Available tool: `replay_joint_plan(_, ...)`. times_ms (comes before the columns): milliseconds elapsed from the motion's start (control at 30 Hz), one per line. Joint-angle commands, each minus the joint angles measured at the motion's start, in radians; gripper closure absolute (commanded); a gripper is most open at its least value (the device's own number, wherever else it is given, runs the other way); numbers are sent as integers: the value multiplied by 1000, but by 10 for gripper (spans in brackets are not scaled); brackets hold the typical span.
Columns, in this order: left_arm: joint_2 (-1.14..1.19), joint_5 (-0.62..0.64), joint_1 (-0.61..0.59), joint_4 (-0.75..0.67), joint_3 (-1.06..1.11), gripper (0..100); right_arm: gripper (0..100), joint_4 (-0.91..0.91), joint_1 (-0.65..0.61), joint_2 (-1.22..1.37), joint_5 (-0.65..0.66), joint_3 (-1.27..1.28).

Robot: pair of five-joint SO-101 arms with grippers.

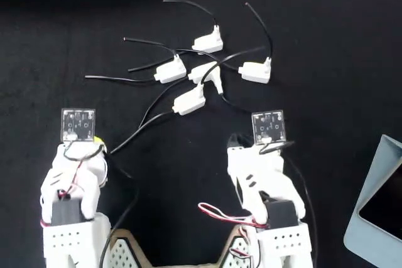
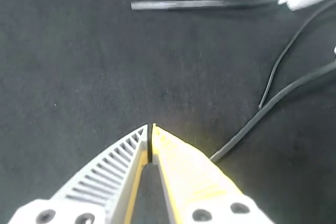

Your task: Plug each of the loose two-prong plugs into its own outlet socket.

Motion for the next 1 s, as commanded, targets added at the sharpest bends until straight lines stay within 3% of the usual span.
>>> replay_joint_plan(0,-95,11,12,80,-21,971,983,35,15,-33,-2,-5)
replay_joint_plan(100,-55,11,13,71,-30,971,983,86,15,-42,-2,-5)
replay_joint_plan(267,-55,2,120,64,18,970,983,178,15,-36,6,-5)
replay_joint_plan(433,-57,2,186,64,62,970,984,365,15,-45,6,-5)
replay_joint_plan(700,-46,2,185,74,97,970,984,361,14,-50,6,-7)
replay_joint_plan(967,-54,8,191,278,97,970,984,361,14,-50,6,-7)
